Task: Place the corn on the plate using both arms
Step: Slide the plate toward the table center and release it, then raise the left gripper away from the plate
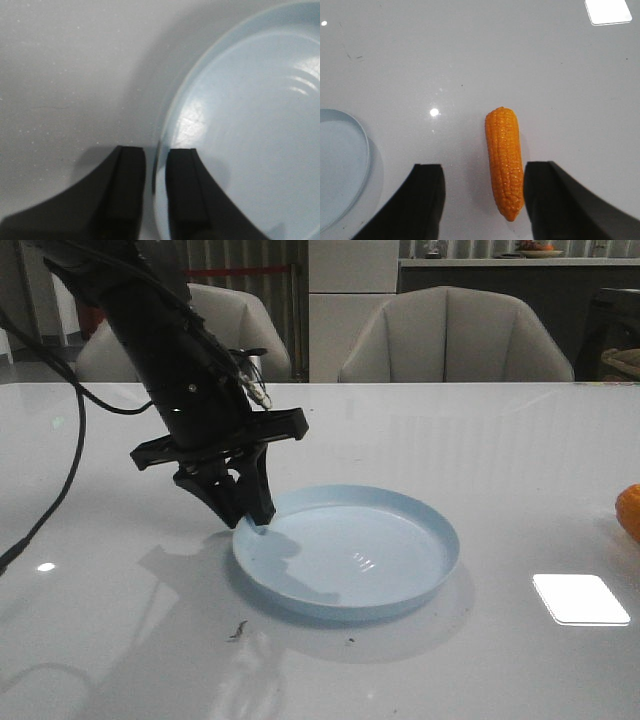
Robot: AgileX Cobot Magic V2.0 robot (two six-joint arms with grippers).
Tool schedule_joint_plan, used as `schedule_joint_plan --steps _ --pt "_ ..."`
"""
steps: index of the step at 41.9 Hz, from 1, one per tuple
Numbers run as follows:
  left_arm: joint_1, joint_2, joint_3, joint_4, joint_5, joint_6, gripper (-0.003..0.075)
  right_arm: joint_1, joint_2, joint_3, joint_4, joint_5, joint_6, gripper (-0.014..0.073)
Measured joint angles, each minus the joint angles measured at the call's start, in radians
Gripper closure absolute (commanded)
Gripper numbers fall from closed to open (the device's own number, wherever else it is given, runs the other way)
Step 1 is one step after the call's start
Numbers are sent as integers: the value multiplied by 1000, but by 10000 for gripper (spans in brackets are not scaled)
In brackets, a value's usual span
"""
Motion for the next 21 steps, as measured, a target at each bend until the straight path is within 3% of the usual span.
schedule_joint_plan --steps 2,21 --pt "0 0 -3 14 -2 0 263 0 0 0 0 0 0 126" --pt "77 -114 -282 40 63 102 269 0 13 0 -9 31 0 126"
